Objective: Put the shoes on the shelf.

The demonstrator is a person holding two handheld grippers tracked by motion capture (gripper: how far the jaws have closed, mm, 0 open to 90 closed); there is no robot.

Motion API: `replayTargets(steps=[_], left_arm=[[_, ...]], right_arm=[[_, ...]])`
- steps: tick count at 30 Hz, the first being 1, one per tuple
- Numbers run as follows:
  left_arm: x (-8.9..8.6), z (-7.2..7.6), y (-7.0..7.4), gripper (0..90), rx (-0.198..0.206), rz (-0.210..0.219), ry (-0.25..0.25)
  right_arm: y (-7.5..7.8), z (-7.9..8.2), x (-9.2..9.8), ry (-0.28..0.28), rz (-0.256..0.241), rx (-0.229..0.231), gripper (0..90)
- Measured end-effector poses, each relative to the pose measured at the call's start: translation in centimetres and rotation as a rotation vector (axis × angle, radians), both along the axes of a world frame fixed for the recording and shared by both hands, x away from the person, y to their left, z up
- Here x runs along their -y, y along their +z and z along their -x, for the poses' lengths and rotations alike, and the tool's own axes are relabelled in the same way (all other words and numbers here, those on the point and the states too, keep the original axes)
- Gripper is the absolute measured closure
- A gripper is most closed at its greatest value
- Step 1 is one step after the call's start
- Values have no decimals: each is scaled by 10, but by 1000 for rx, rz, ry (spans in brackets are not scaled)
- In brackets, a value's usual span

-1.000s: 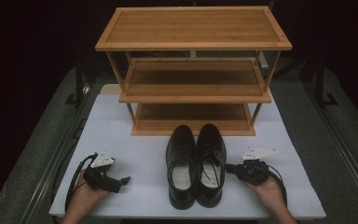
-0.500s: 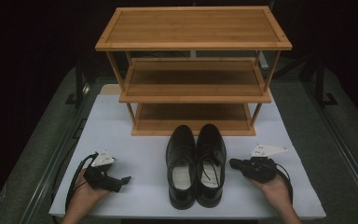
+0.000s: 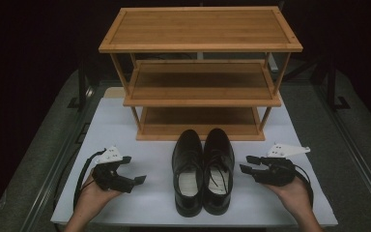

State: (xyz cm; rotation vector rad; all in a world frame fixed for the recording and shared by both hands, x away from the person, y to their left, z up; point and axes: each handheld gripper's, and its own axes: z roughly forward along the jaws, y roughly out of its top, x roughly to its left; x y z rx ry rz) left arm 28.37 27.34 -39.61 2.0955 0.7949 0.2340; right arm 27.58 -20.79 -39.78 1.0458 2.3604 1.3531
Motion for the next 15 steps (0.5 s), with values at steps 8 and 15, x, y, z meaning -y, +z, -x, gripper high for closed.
replayTargets(steps=[8,15], left_arm=[[40,-6,26,313,51,37,-106],[75,-15,35,359,60,34,-172]], right_arm=[[18,-2,-14,36,-16,9,527],[24,-7,-31,73,-27,10,527]])
